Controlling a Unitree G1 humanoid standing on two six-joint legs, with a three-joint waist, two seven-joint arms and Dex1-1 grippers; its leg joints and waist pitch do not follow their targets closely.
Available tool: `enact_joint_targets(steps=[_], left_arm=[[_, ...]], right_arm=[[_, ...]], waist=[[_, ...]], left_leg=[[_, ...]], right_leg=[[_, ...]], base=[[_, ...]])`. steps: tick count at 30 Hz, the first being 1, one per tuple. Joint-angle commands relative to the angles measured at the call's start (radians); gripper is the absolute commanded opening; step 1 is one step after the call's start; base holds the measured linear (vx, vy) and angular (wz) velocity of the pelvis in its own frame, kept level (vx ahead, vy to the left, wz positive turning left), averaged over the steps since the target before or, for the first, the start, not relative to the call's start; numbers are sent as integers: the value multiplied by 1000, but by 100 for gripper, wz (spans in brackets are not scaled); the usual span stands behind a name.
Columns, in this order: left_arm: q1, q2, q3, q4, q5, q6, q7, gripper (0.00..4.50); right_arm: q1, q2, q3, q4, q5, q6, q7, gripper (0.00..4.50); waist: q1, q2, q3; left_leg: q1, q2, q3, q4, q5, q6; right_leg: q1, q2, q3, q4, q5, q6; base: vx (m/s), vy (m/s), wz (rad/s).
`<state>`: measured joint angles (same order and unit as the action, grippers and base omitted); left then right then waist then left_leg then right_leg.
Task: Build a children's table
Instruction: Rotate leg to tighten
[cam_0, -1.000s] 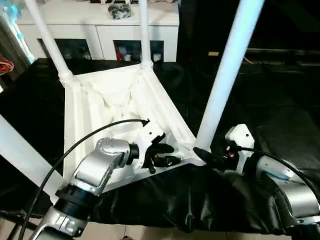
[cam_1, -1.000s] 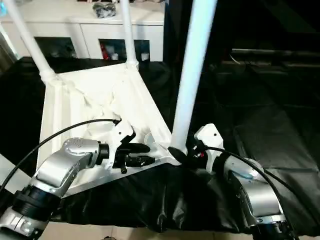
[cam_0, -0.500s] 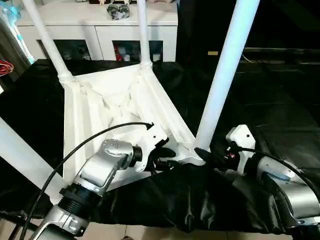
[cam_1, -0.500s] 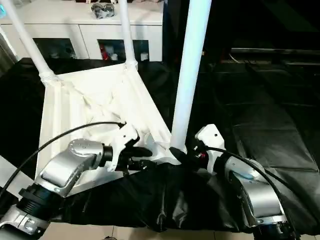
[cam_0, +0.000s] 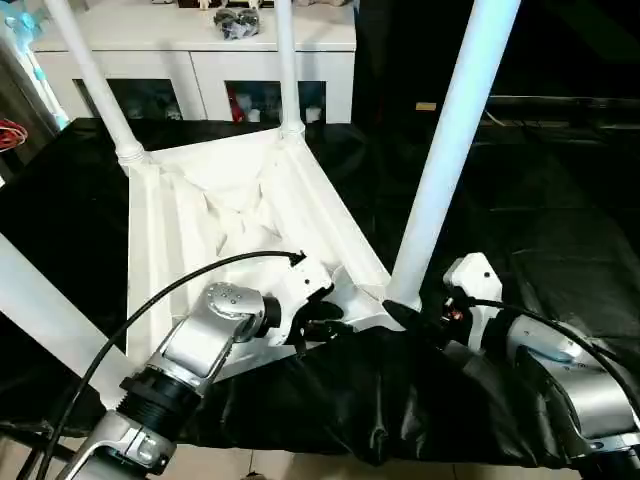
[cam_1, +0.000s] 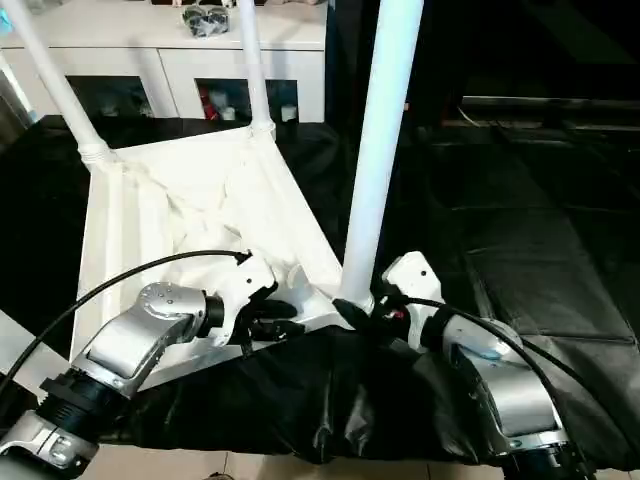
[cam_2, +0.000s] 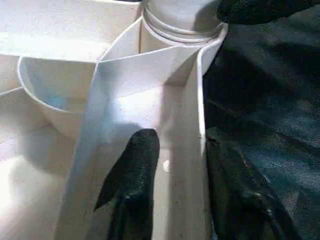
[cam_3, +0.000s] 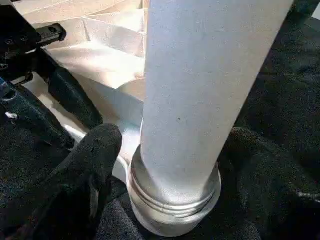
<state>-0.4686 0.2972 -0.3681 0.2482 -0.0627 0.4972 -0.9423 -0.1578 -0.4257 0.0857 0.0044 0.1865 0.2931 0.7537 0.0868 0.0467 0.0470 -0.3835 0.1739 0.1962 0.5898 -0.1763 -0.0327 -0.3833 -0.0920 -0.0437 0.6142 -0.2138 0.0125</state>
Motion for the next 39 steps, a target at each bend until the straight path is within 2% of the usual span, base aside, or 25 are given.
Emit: enact_joint_targets(steps=[1, 8, 9, 13, 14, 16, 17, 18, 24, 28, 30, 33, 35, 39], left_arm=[[-1, 9, -2, 0, -2, -1, -16, 120], [10, 7, -5, -8, -17, -14, -25, 61], [9, 6, -5, -7, -18, -15, -27, 57], [5, 4, -5, 4, -17, -22, -38, 24], [7, 2, -3, 6, -19, -31, -40, 17], [12, -4, 5, 3, -34, -48, -49, 6], [16, -5, 8, -1, -45, -65, -60, 6], [21, -5, 8, -6, -52, -79, -70, 6], [53, 41, -26, -36, -63, -141, -170, 6], [61, 69, -33, -33, -61, -161, -205, 6], [58, 77, -32, -26, -58, -169, -216, 0], [50, 85, -28, -7, -53, -185, -231, 0], [44, 86, -25, 6, -50, -195, -241, 0], [34, 88, -27, 20, -44, -209, -247, 0]], right_arm=[[-12, -9, 2, 5, -6, -9, 10, 375], [-9, -8, 2, 8, 7, -3, 13, 375], [-9, -10, 1, 8, 13, 2, 20, 401], [-11, -22, -3, 15, 25, -2, 46, 427], [-14, -27, -2, 20, 24, -8, 57, 440], [-18, -34, -1, 27, 25, -14, 71, 450], [-20, -38, -1, 32, 26, -17, 81, 450], [-22, -42, 1, 36, 26, -19, 87, 450], [-47, -55, 29, 77, 23, -36, 137, 450], [-77, -53, 45, 110, 9, -40, 160, 450], [-84, -55, 51, 122, 5, -51, 173, 423], [-89, -66, 72, 137, -7, -75, 208, 423], [-93, -70, 84, 146, -11, -85, 223, 385], [-105, -70, 102, 167, -20, -101, 236, 365]], waist=[[1, -17, -61], [1, -15, -61], [2, -15, -62], [3, -17, -61], [3, -22, -61], [3, -24, -60], [4, -22, -61], [5, -27, -60], [4, -26, -60], [5, -27, -60], [5, -22, -60], [5, -21, -61], [6, -21, -62], [7, -23, -61]], left_leg=[[16, 50, -26, -65, -169, 58], [16, 50, -26, -64, -171, 59], [17, 50, -26, -64, -169, 59], [17, 51, -27, -65, -178, 58], [16, 51, -26, -64, -174, 61], [15, 51, -25, -64, -172, 64], [15, 51, -26, -63, -171, 66], [15, 52, -25, -63, -166, 68], [15, 51, -24, -62, -150, 81], [19, 54, -24, -63, -163, 74], [19, 54, -24, -64, -166, 69], [19, 53, -23, -62, -170, 67], [18, 52, -23, -61, -160, 70], [18, 53, -24, -63, -173, 67]], right_leg=[[37, -54, 35, -72, -113, -232], [37, -53, 35, -72, -106, -234], [37, -53, 34, -72, -104, -234], [37, -54, 34, -73, -116, -235], [38, -54, 35, -73, -115, -234], [37, -54, 35, -74, -119, -233], [38, -56, 35, -73, -120, -233], [37, -56, 35, -74, -122, -231], [35, -56, 34, -71, -127, -230], [32, -54, 34, -69, -136, -235], [32, -55, 35, -68, -135, -236], [32, -55, 35, -69, -127, -237], [34, -55, 35, -67, -105, -243], [34, -56, 34, -68, -124, -245]], base=[[0, 0, 0], [0, 0, 0], [0, 0, 0], [0, 0, 0], [0, 0, 0], [0, 0, 0], [0, 0, 0], [0, 0, 0], [0, 0, 0], [0, 0, 0], [0, 0, 0], [0, 0, 0], [0, 0, 0], [0, 0, 0]])
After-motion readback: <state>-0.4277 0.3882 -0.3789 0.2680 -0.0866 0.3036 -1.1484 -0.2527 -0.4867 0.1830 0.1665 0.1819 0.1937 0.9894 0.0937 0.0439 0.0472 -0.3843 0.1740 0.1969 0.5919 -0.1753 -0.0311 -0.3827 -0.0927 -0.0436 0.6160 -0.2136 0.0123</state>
